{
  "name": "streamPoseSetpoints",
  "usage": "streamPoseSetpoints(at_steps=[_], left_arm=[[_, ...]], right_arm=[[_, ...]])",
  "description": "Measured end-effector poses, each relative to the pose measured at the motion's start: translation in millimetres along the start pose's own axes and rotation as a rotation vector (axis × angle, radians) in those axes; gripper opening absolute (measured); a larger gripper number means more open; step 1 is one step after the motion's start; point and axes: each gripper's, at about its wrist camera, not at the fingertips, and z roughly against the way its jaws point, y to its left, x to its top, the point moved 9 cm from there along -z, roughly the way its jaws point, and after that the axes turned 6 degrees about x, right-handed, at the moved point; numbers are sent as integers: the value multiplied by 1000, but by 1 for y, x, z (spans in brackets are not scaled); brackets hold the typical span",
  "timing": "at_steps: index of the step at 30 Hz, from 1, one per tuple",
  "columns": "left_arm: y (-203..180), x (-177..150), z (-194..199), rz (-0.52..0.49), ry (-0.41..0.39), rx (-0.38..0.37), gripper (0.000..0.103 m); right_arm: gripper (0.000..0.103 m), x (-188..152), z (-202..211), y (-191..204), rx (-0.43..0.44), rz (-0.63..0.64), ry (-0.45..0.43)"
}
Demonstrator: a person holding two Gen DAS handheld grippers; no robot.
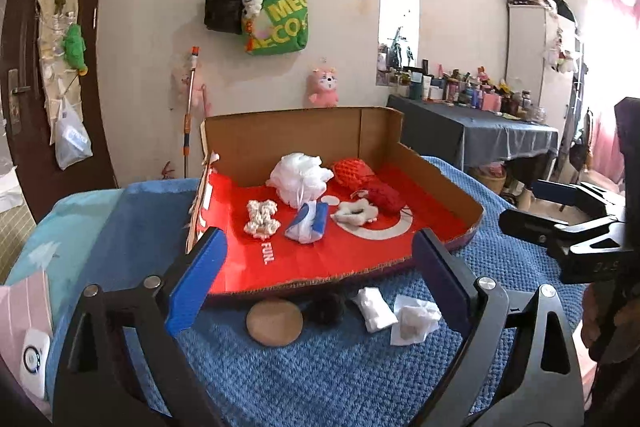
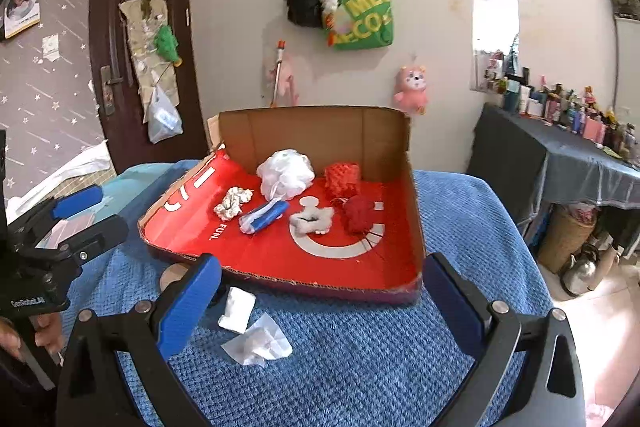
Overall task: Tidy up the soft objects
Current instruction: 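Withdraw both tools from the box back over the blanket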
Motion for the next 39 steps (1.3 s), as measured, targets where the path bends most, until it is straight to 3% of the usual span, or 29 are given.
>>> streamPoseSetpoints(at_steps=[15, 26, 39], left_arm=[[1, -47, 5, 25, -8, 35, 95], [11, -85, -15, 31, 117, 52, 95], [36, -100, -48, 33, 247, 61, 95]], right_arm=[[103, -50, 5, 5, -46, -19, -45], [103, -85, -22, 6, -6, -51, 64], [103, -102, -60, 25, 132, -49, 226]])
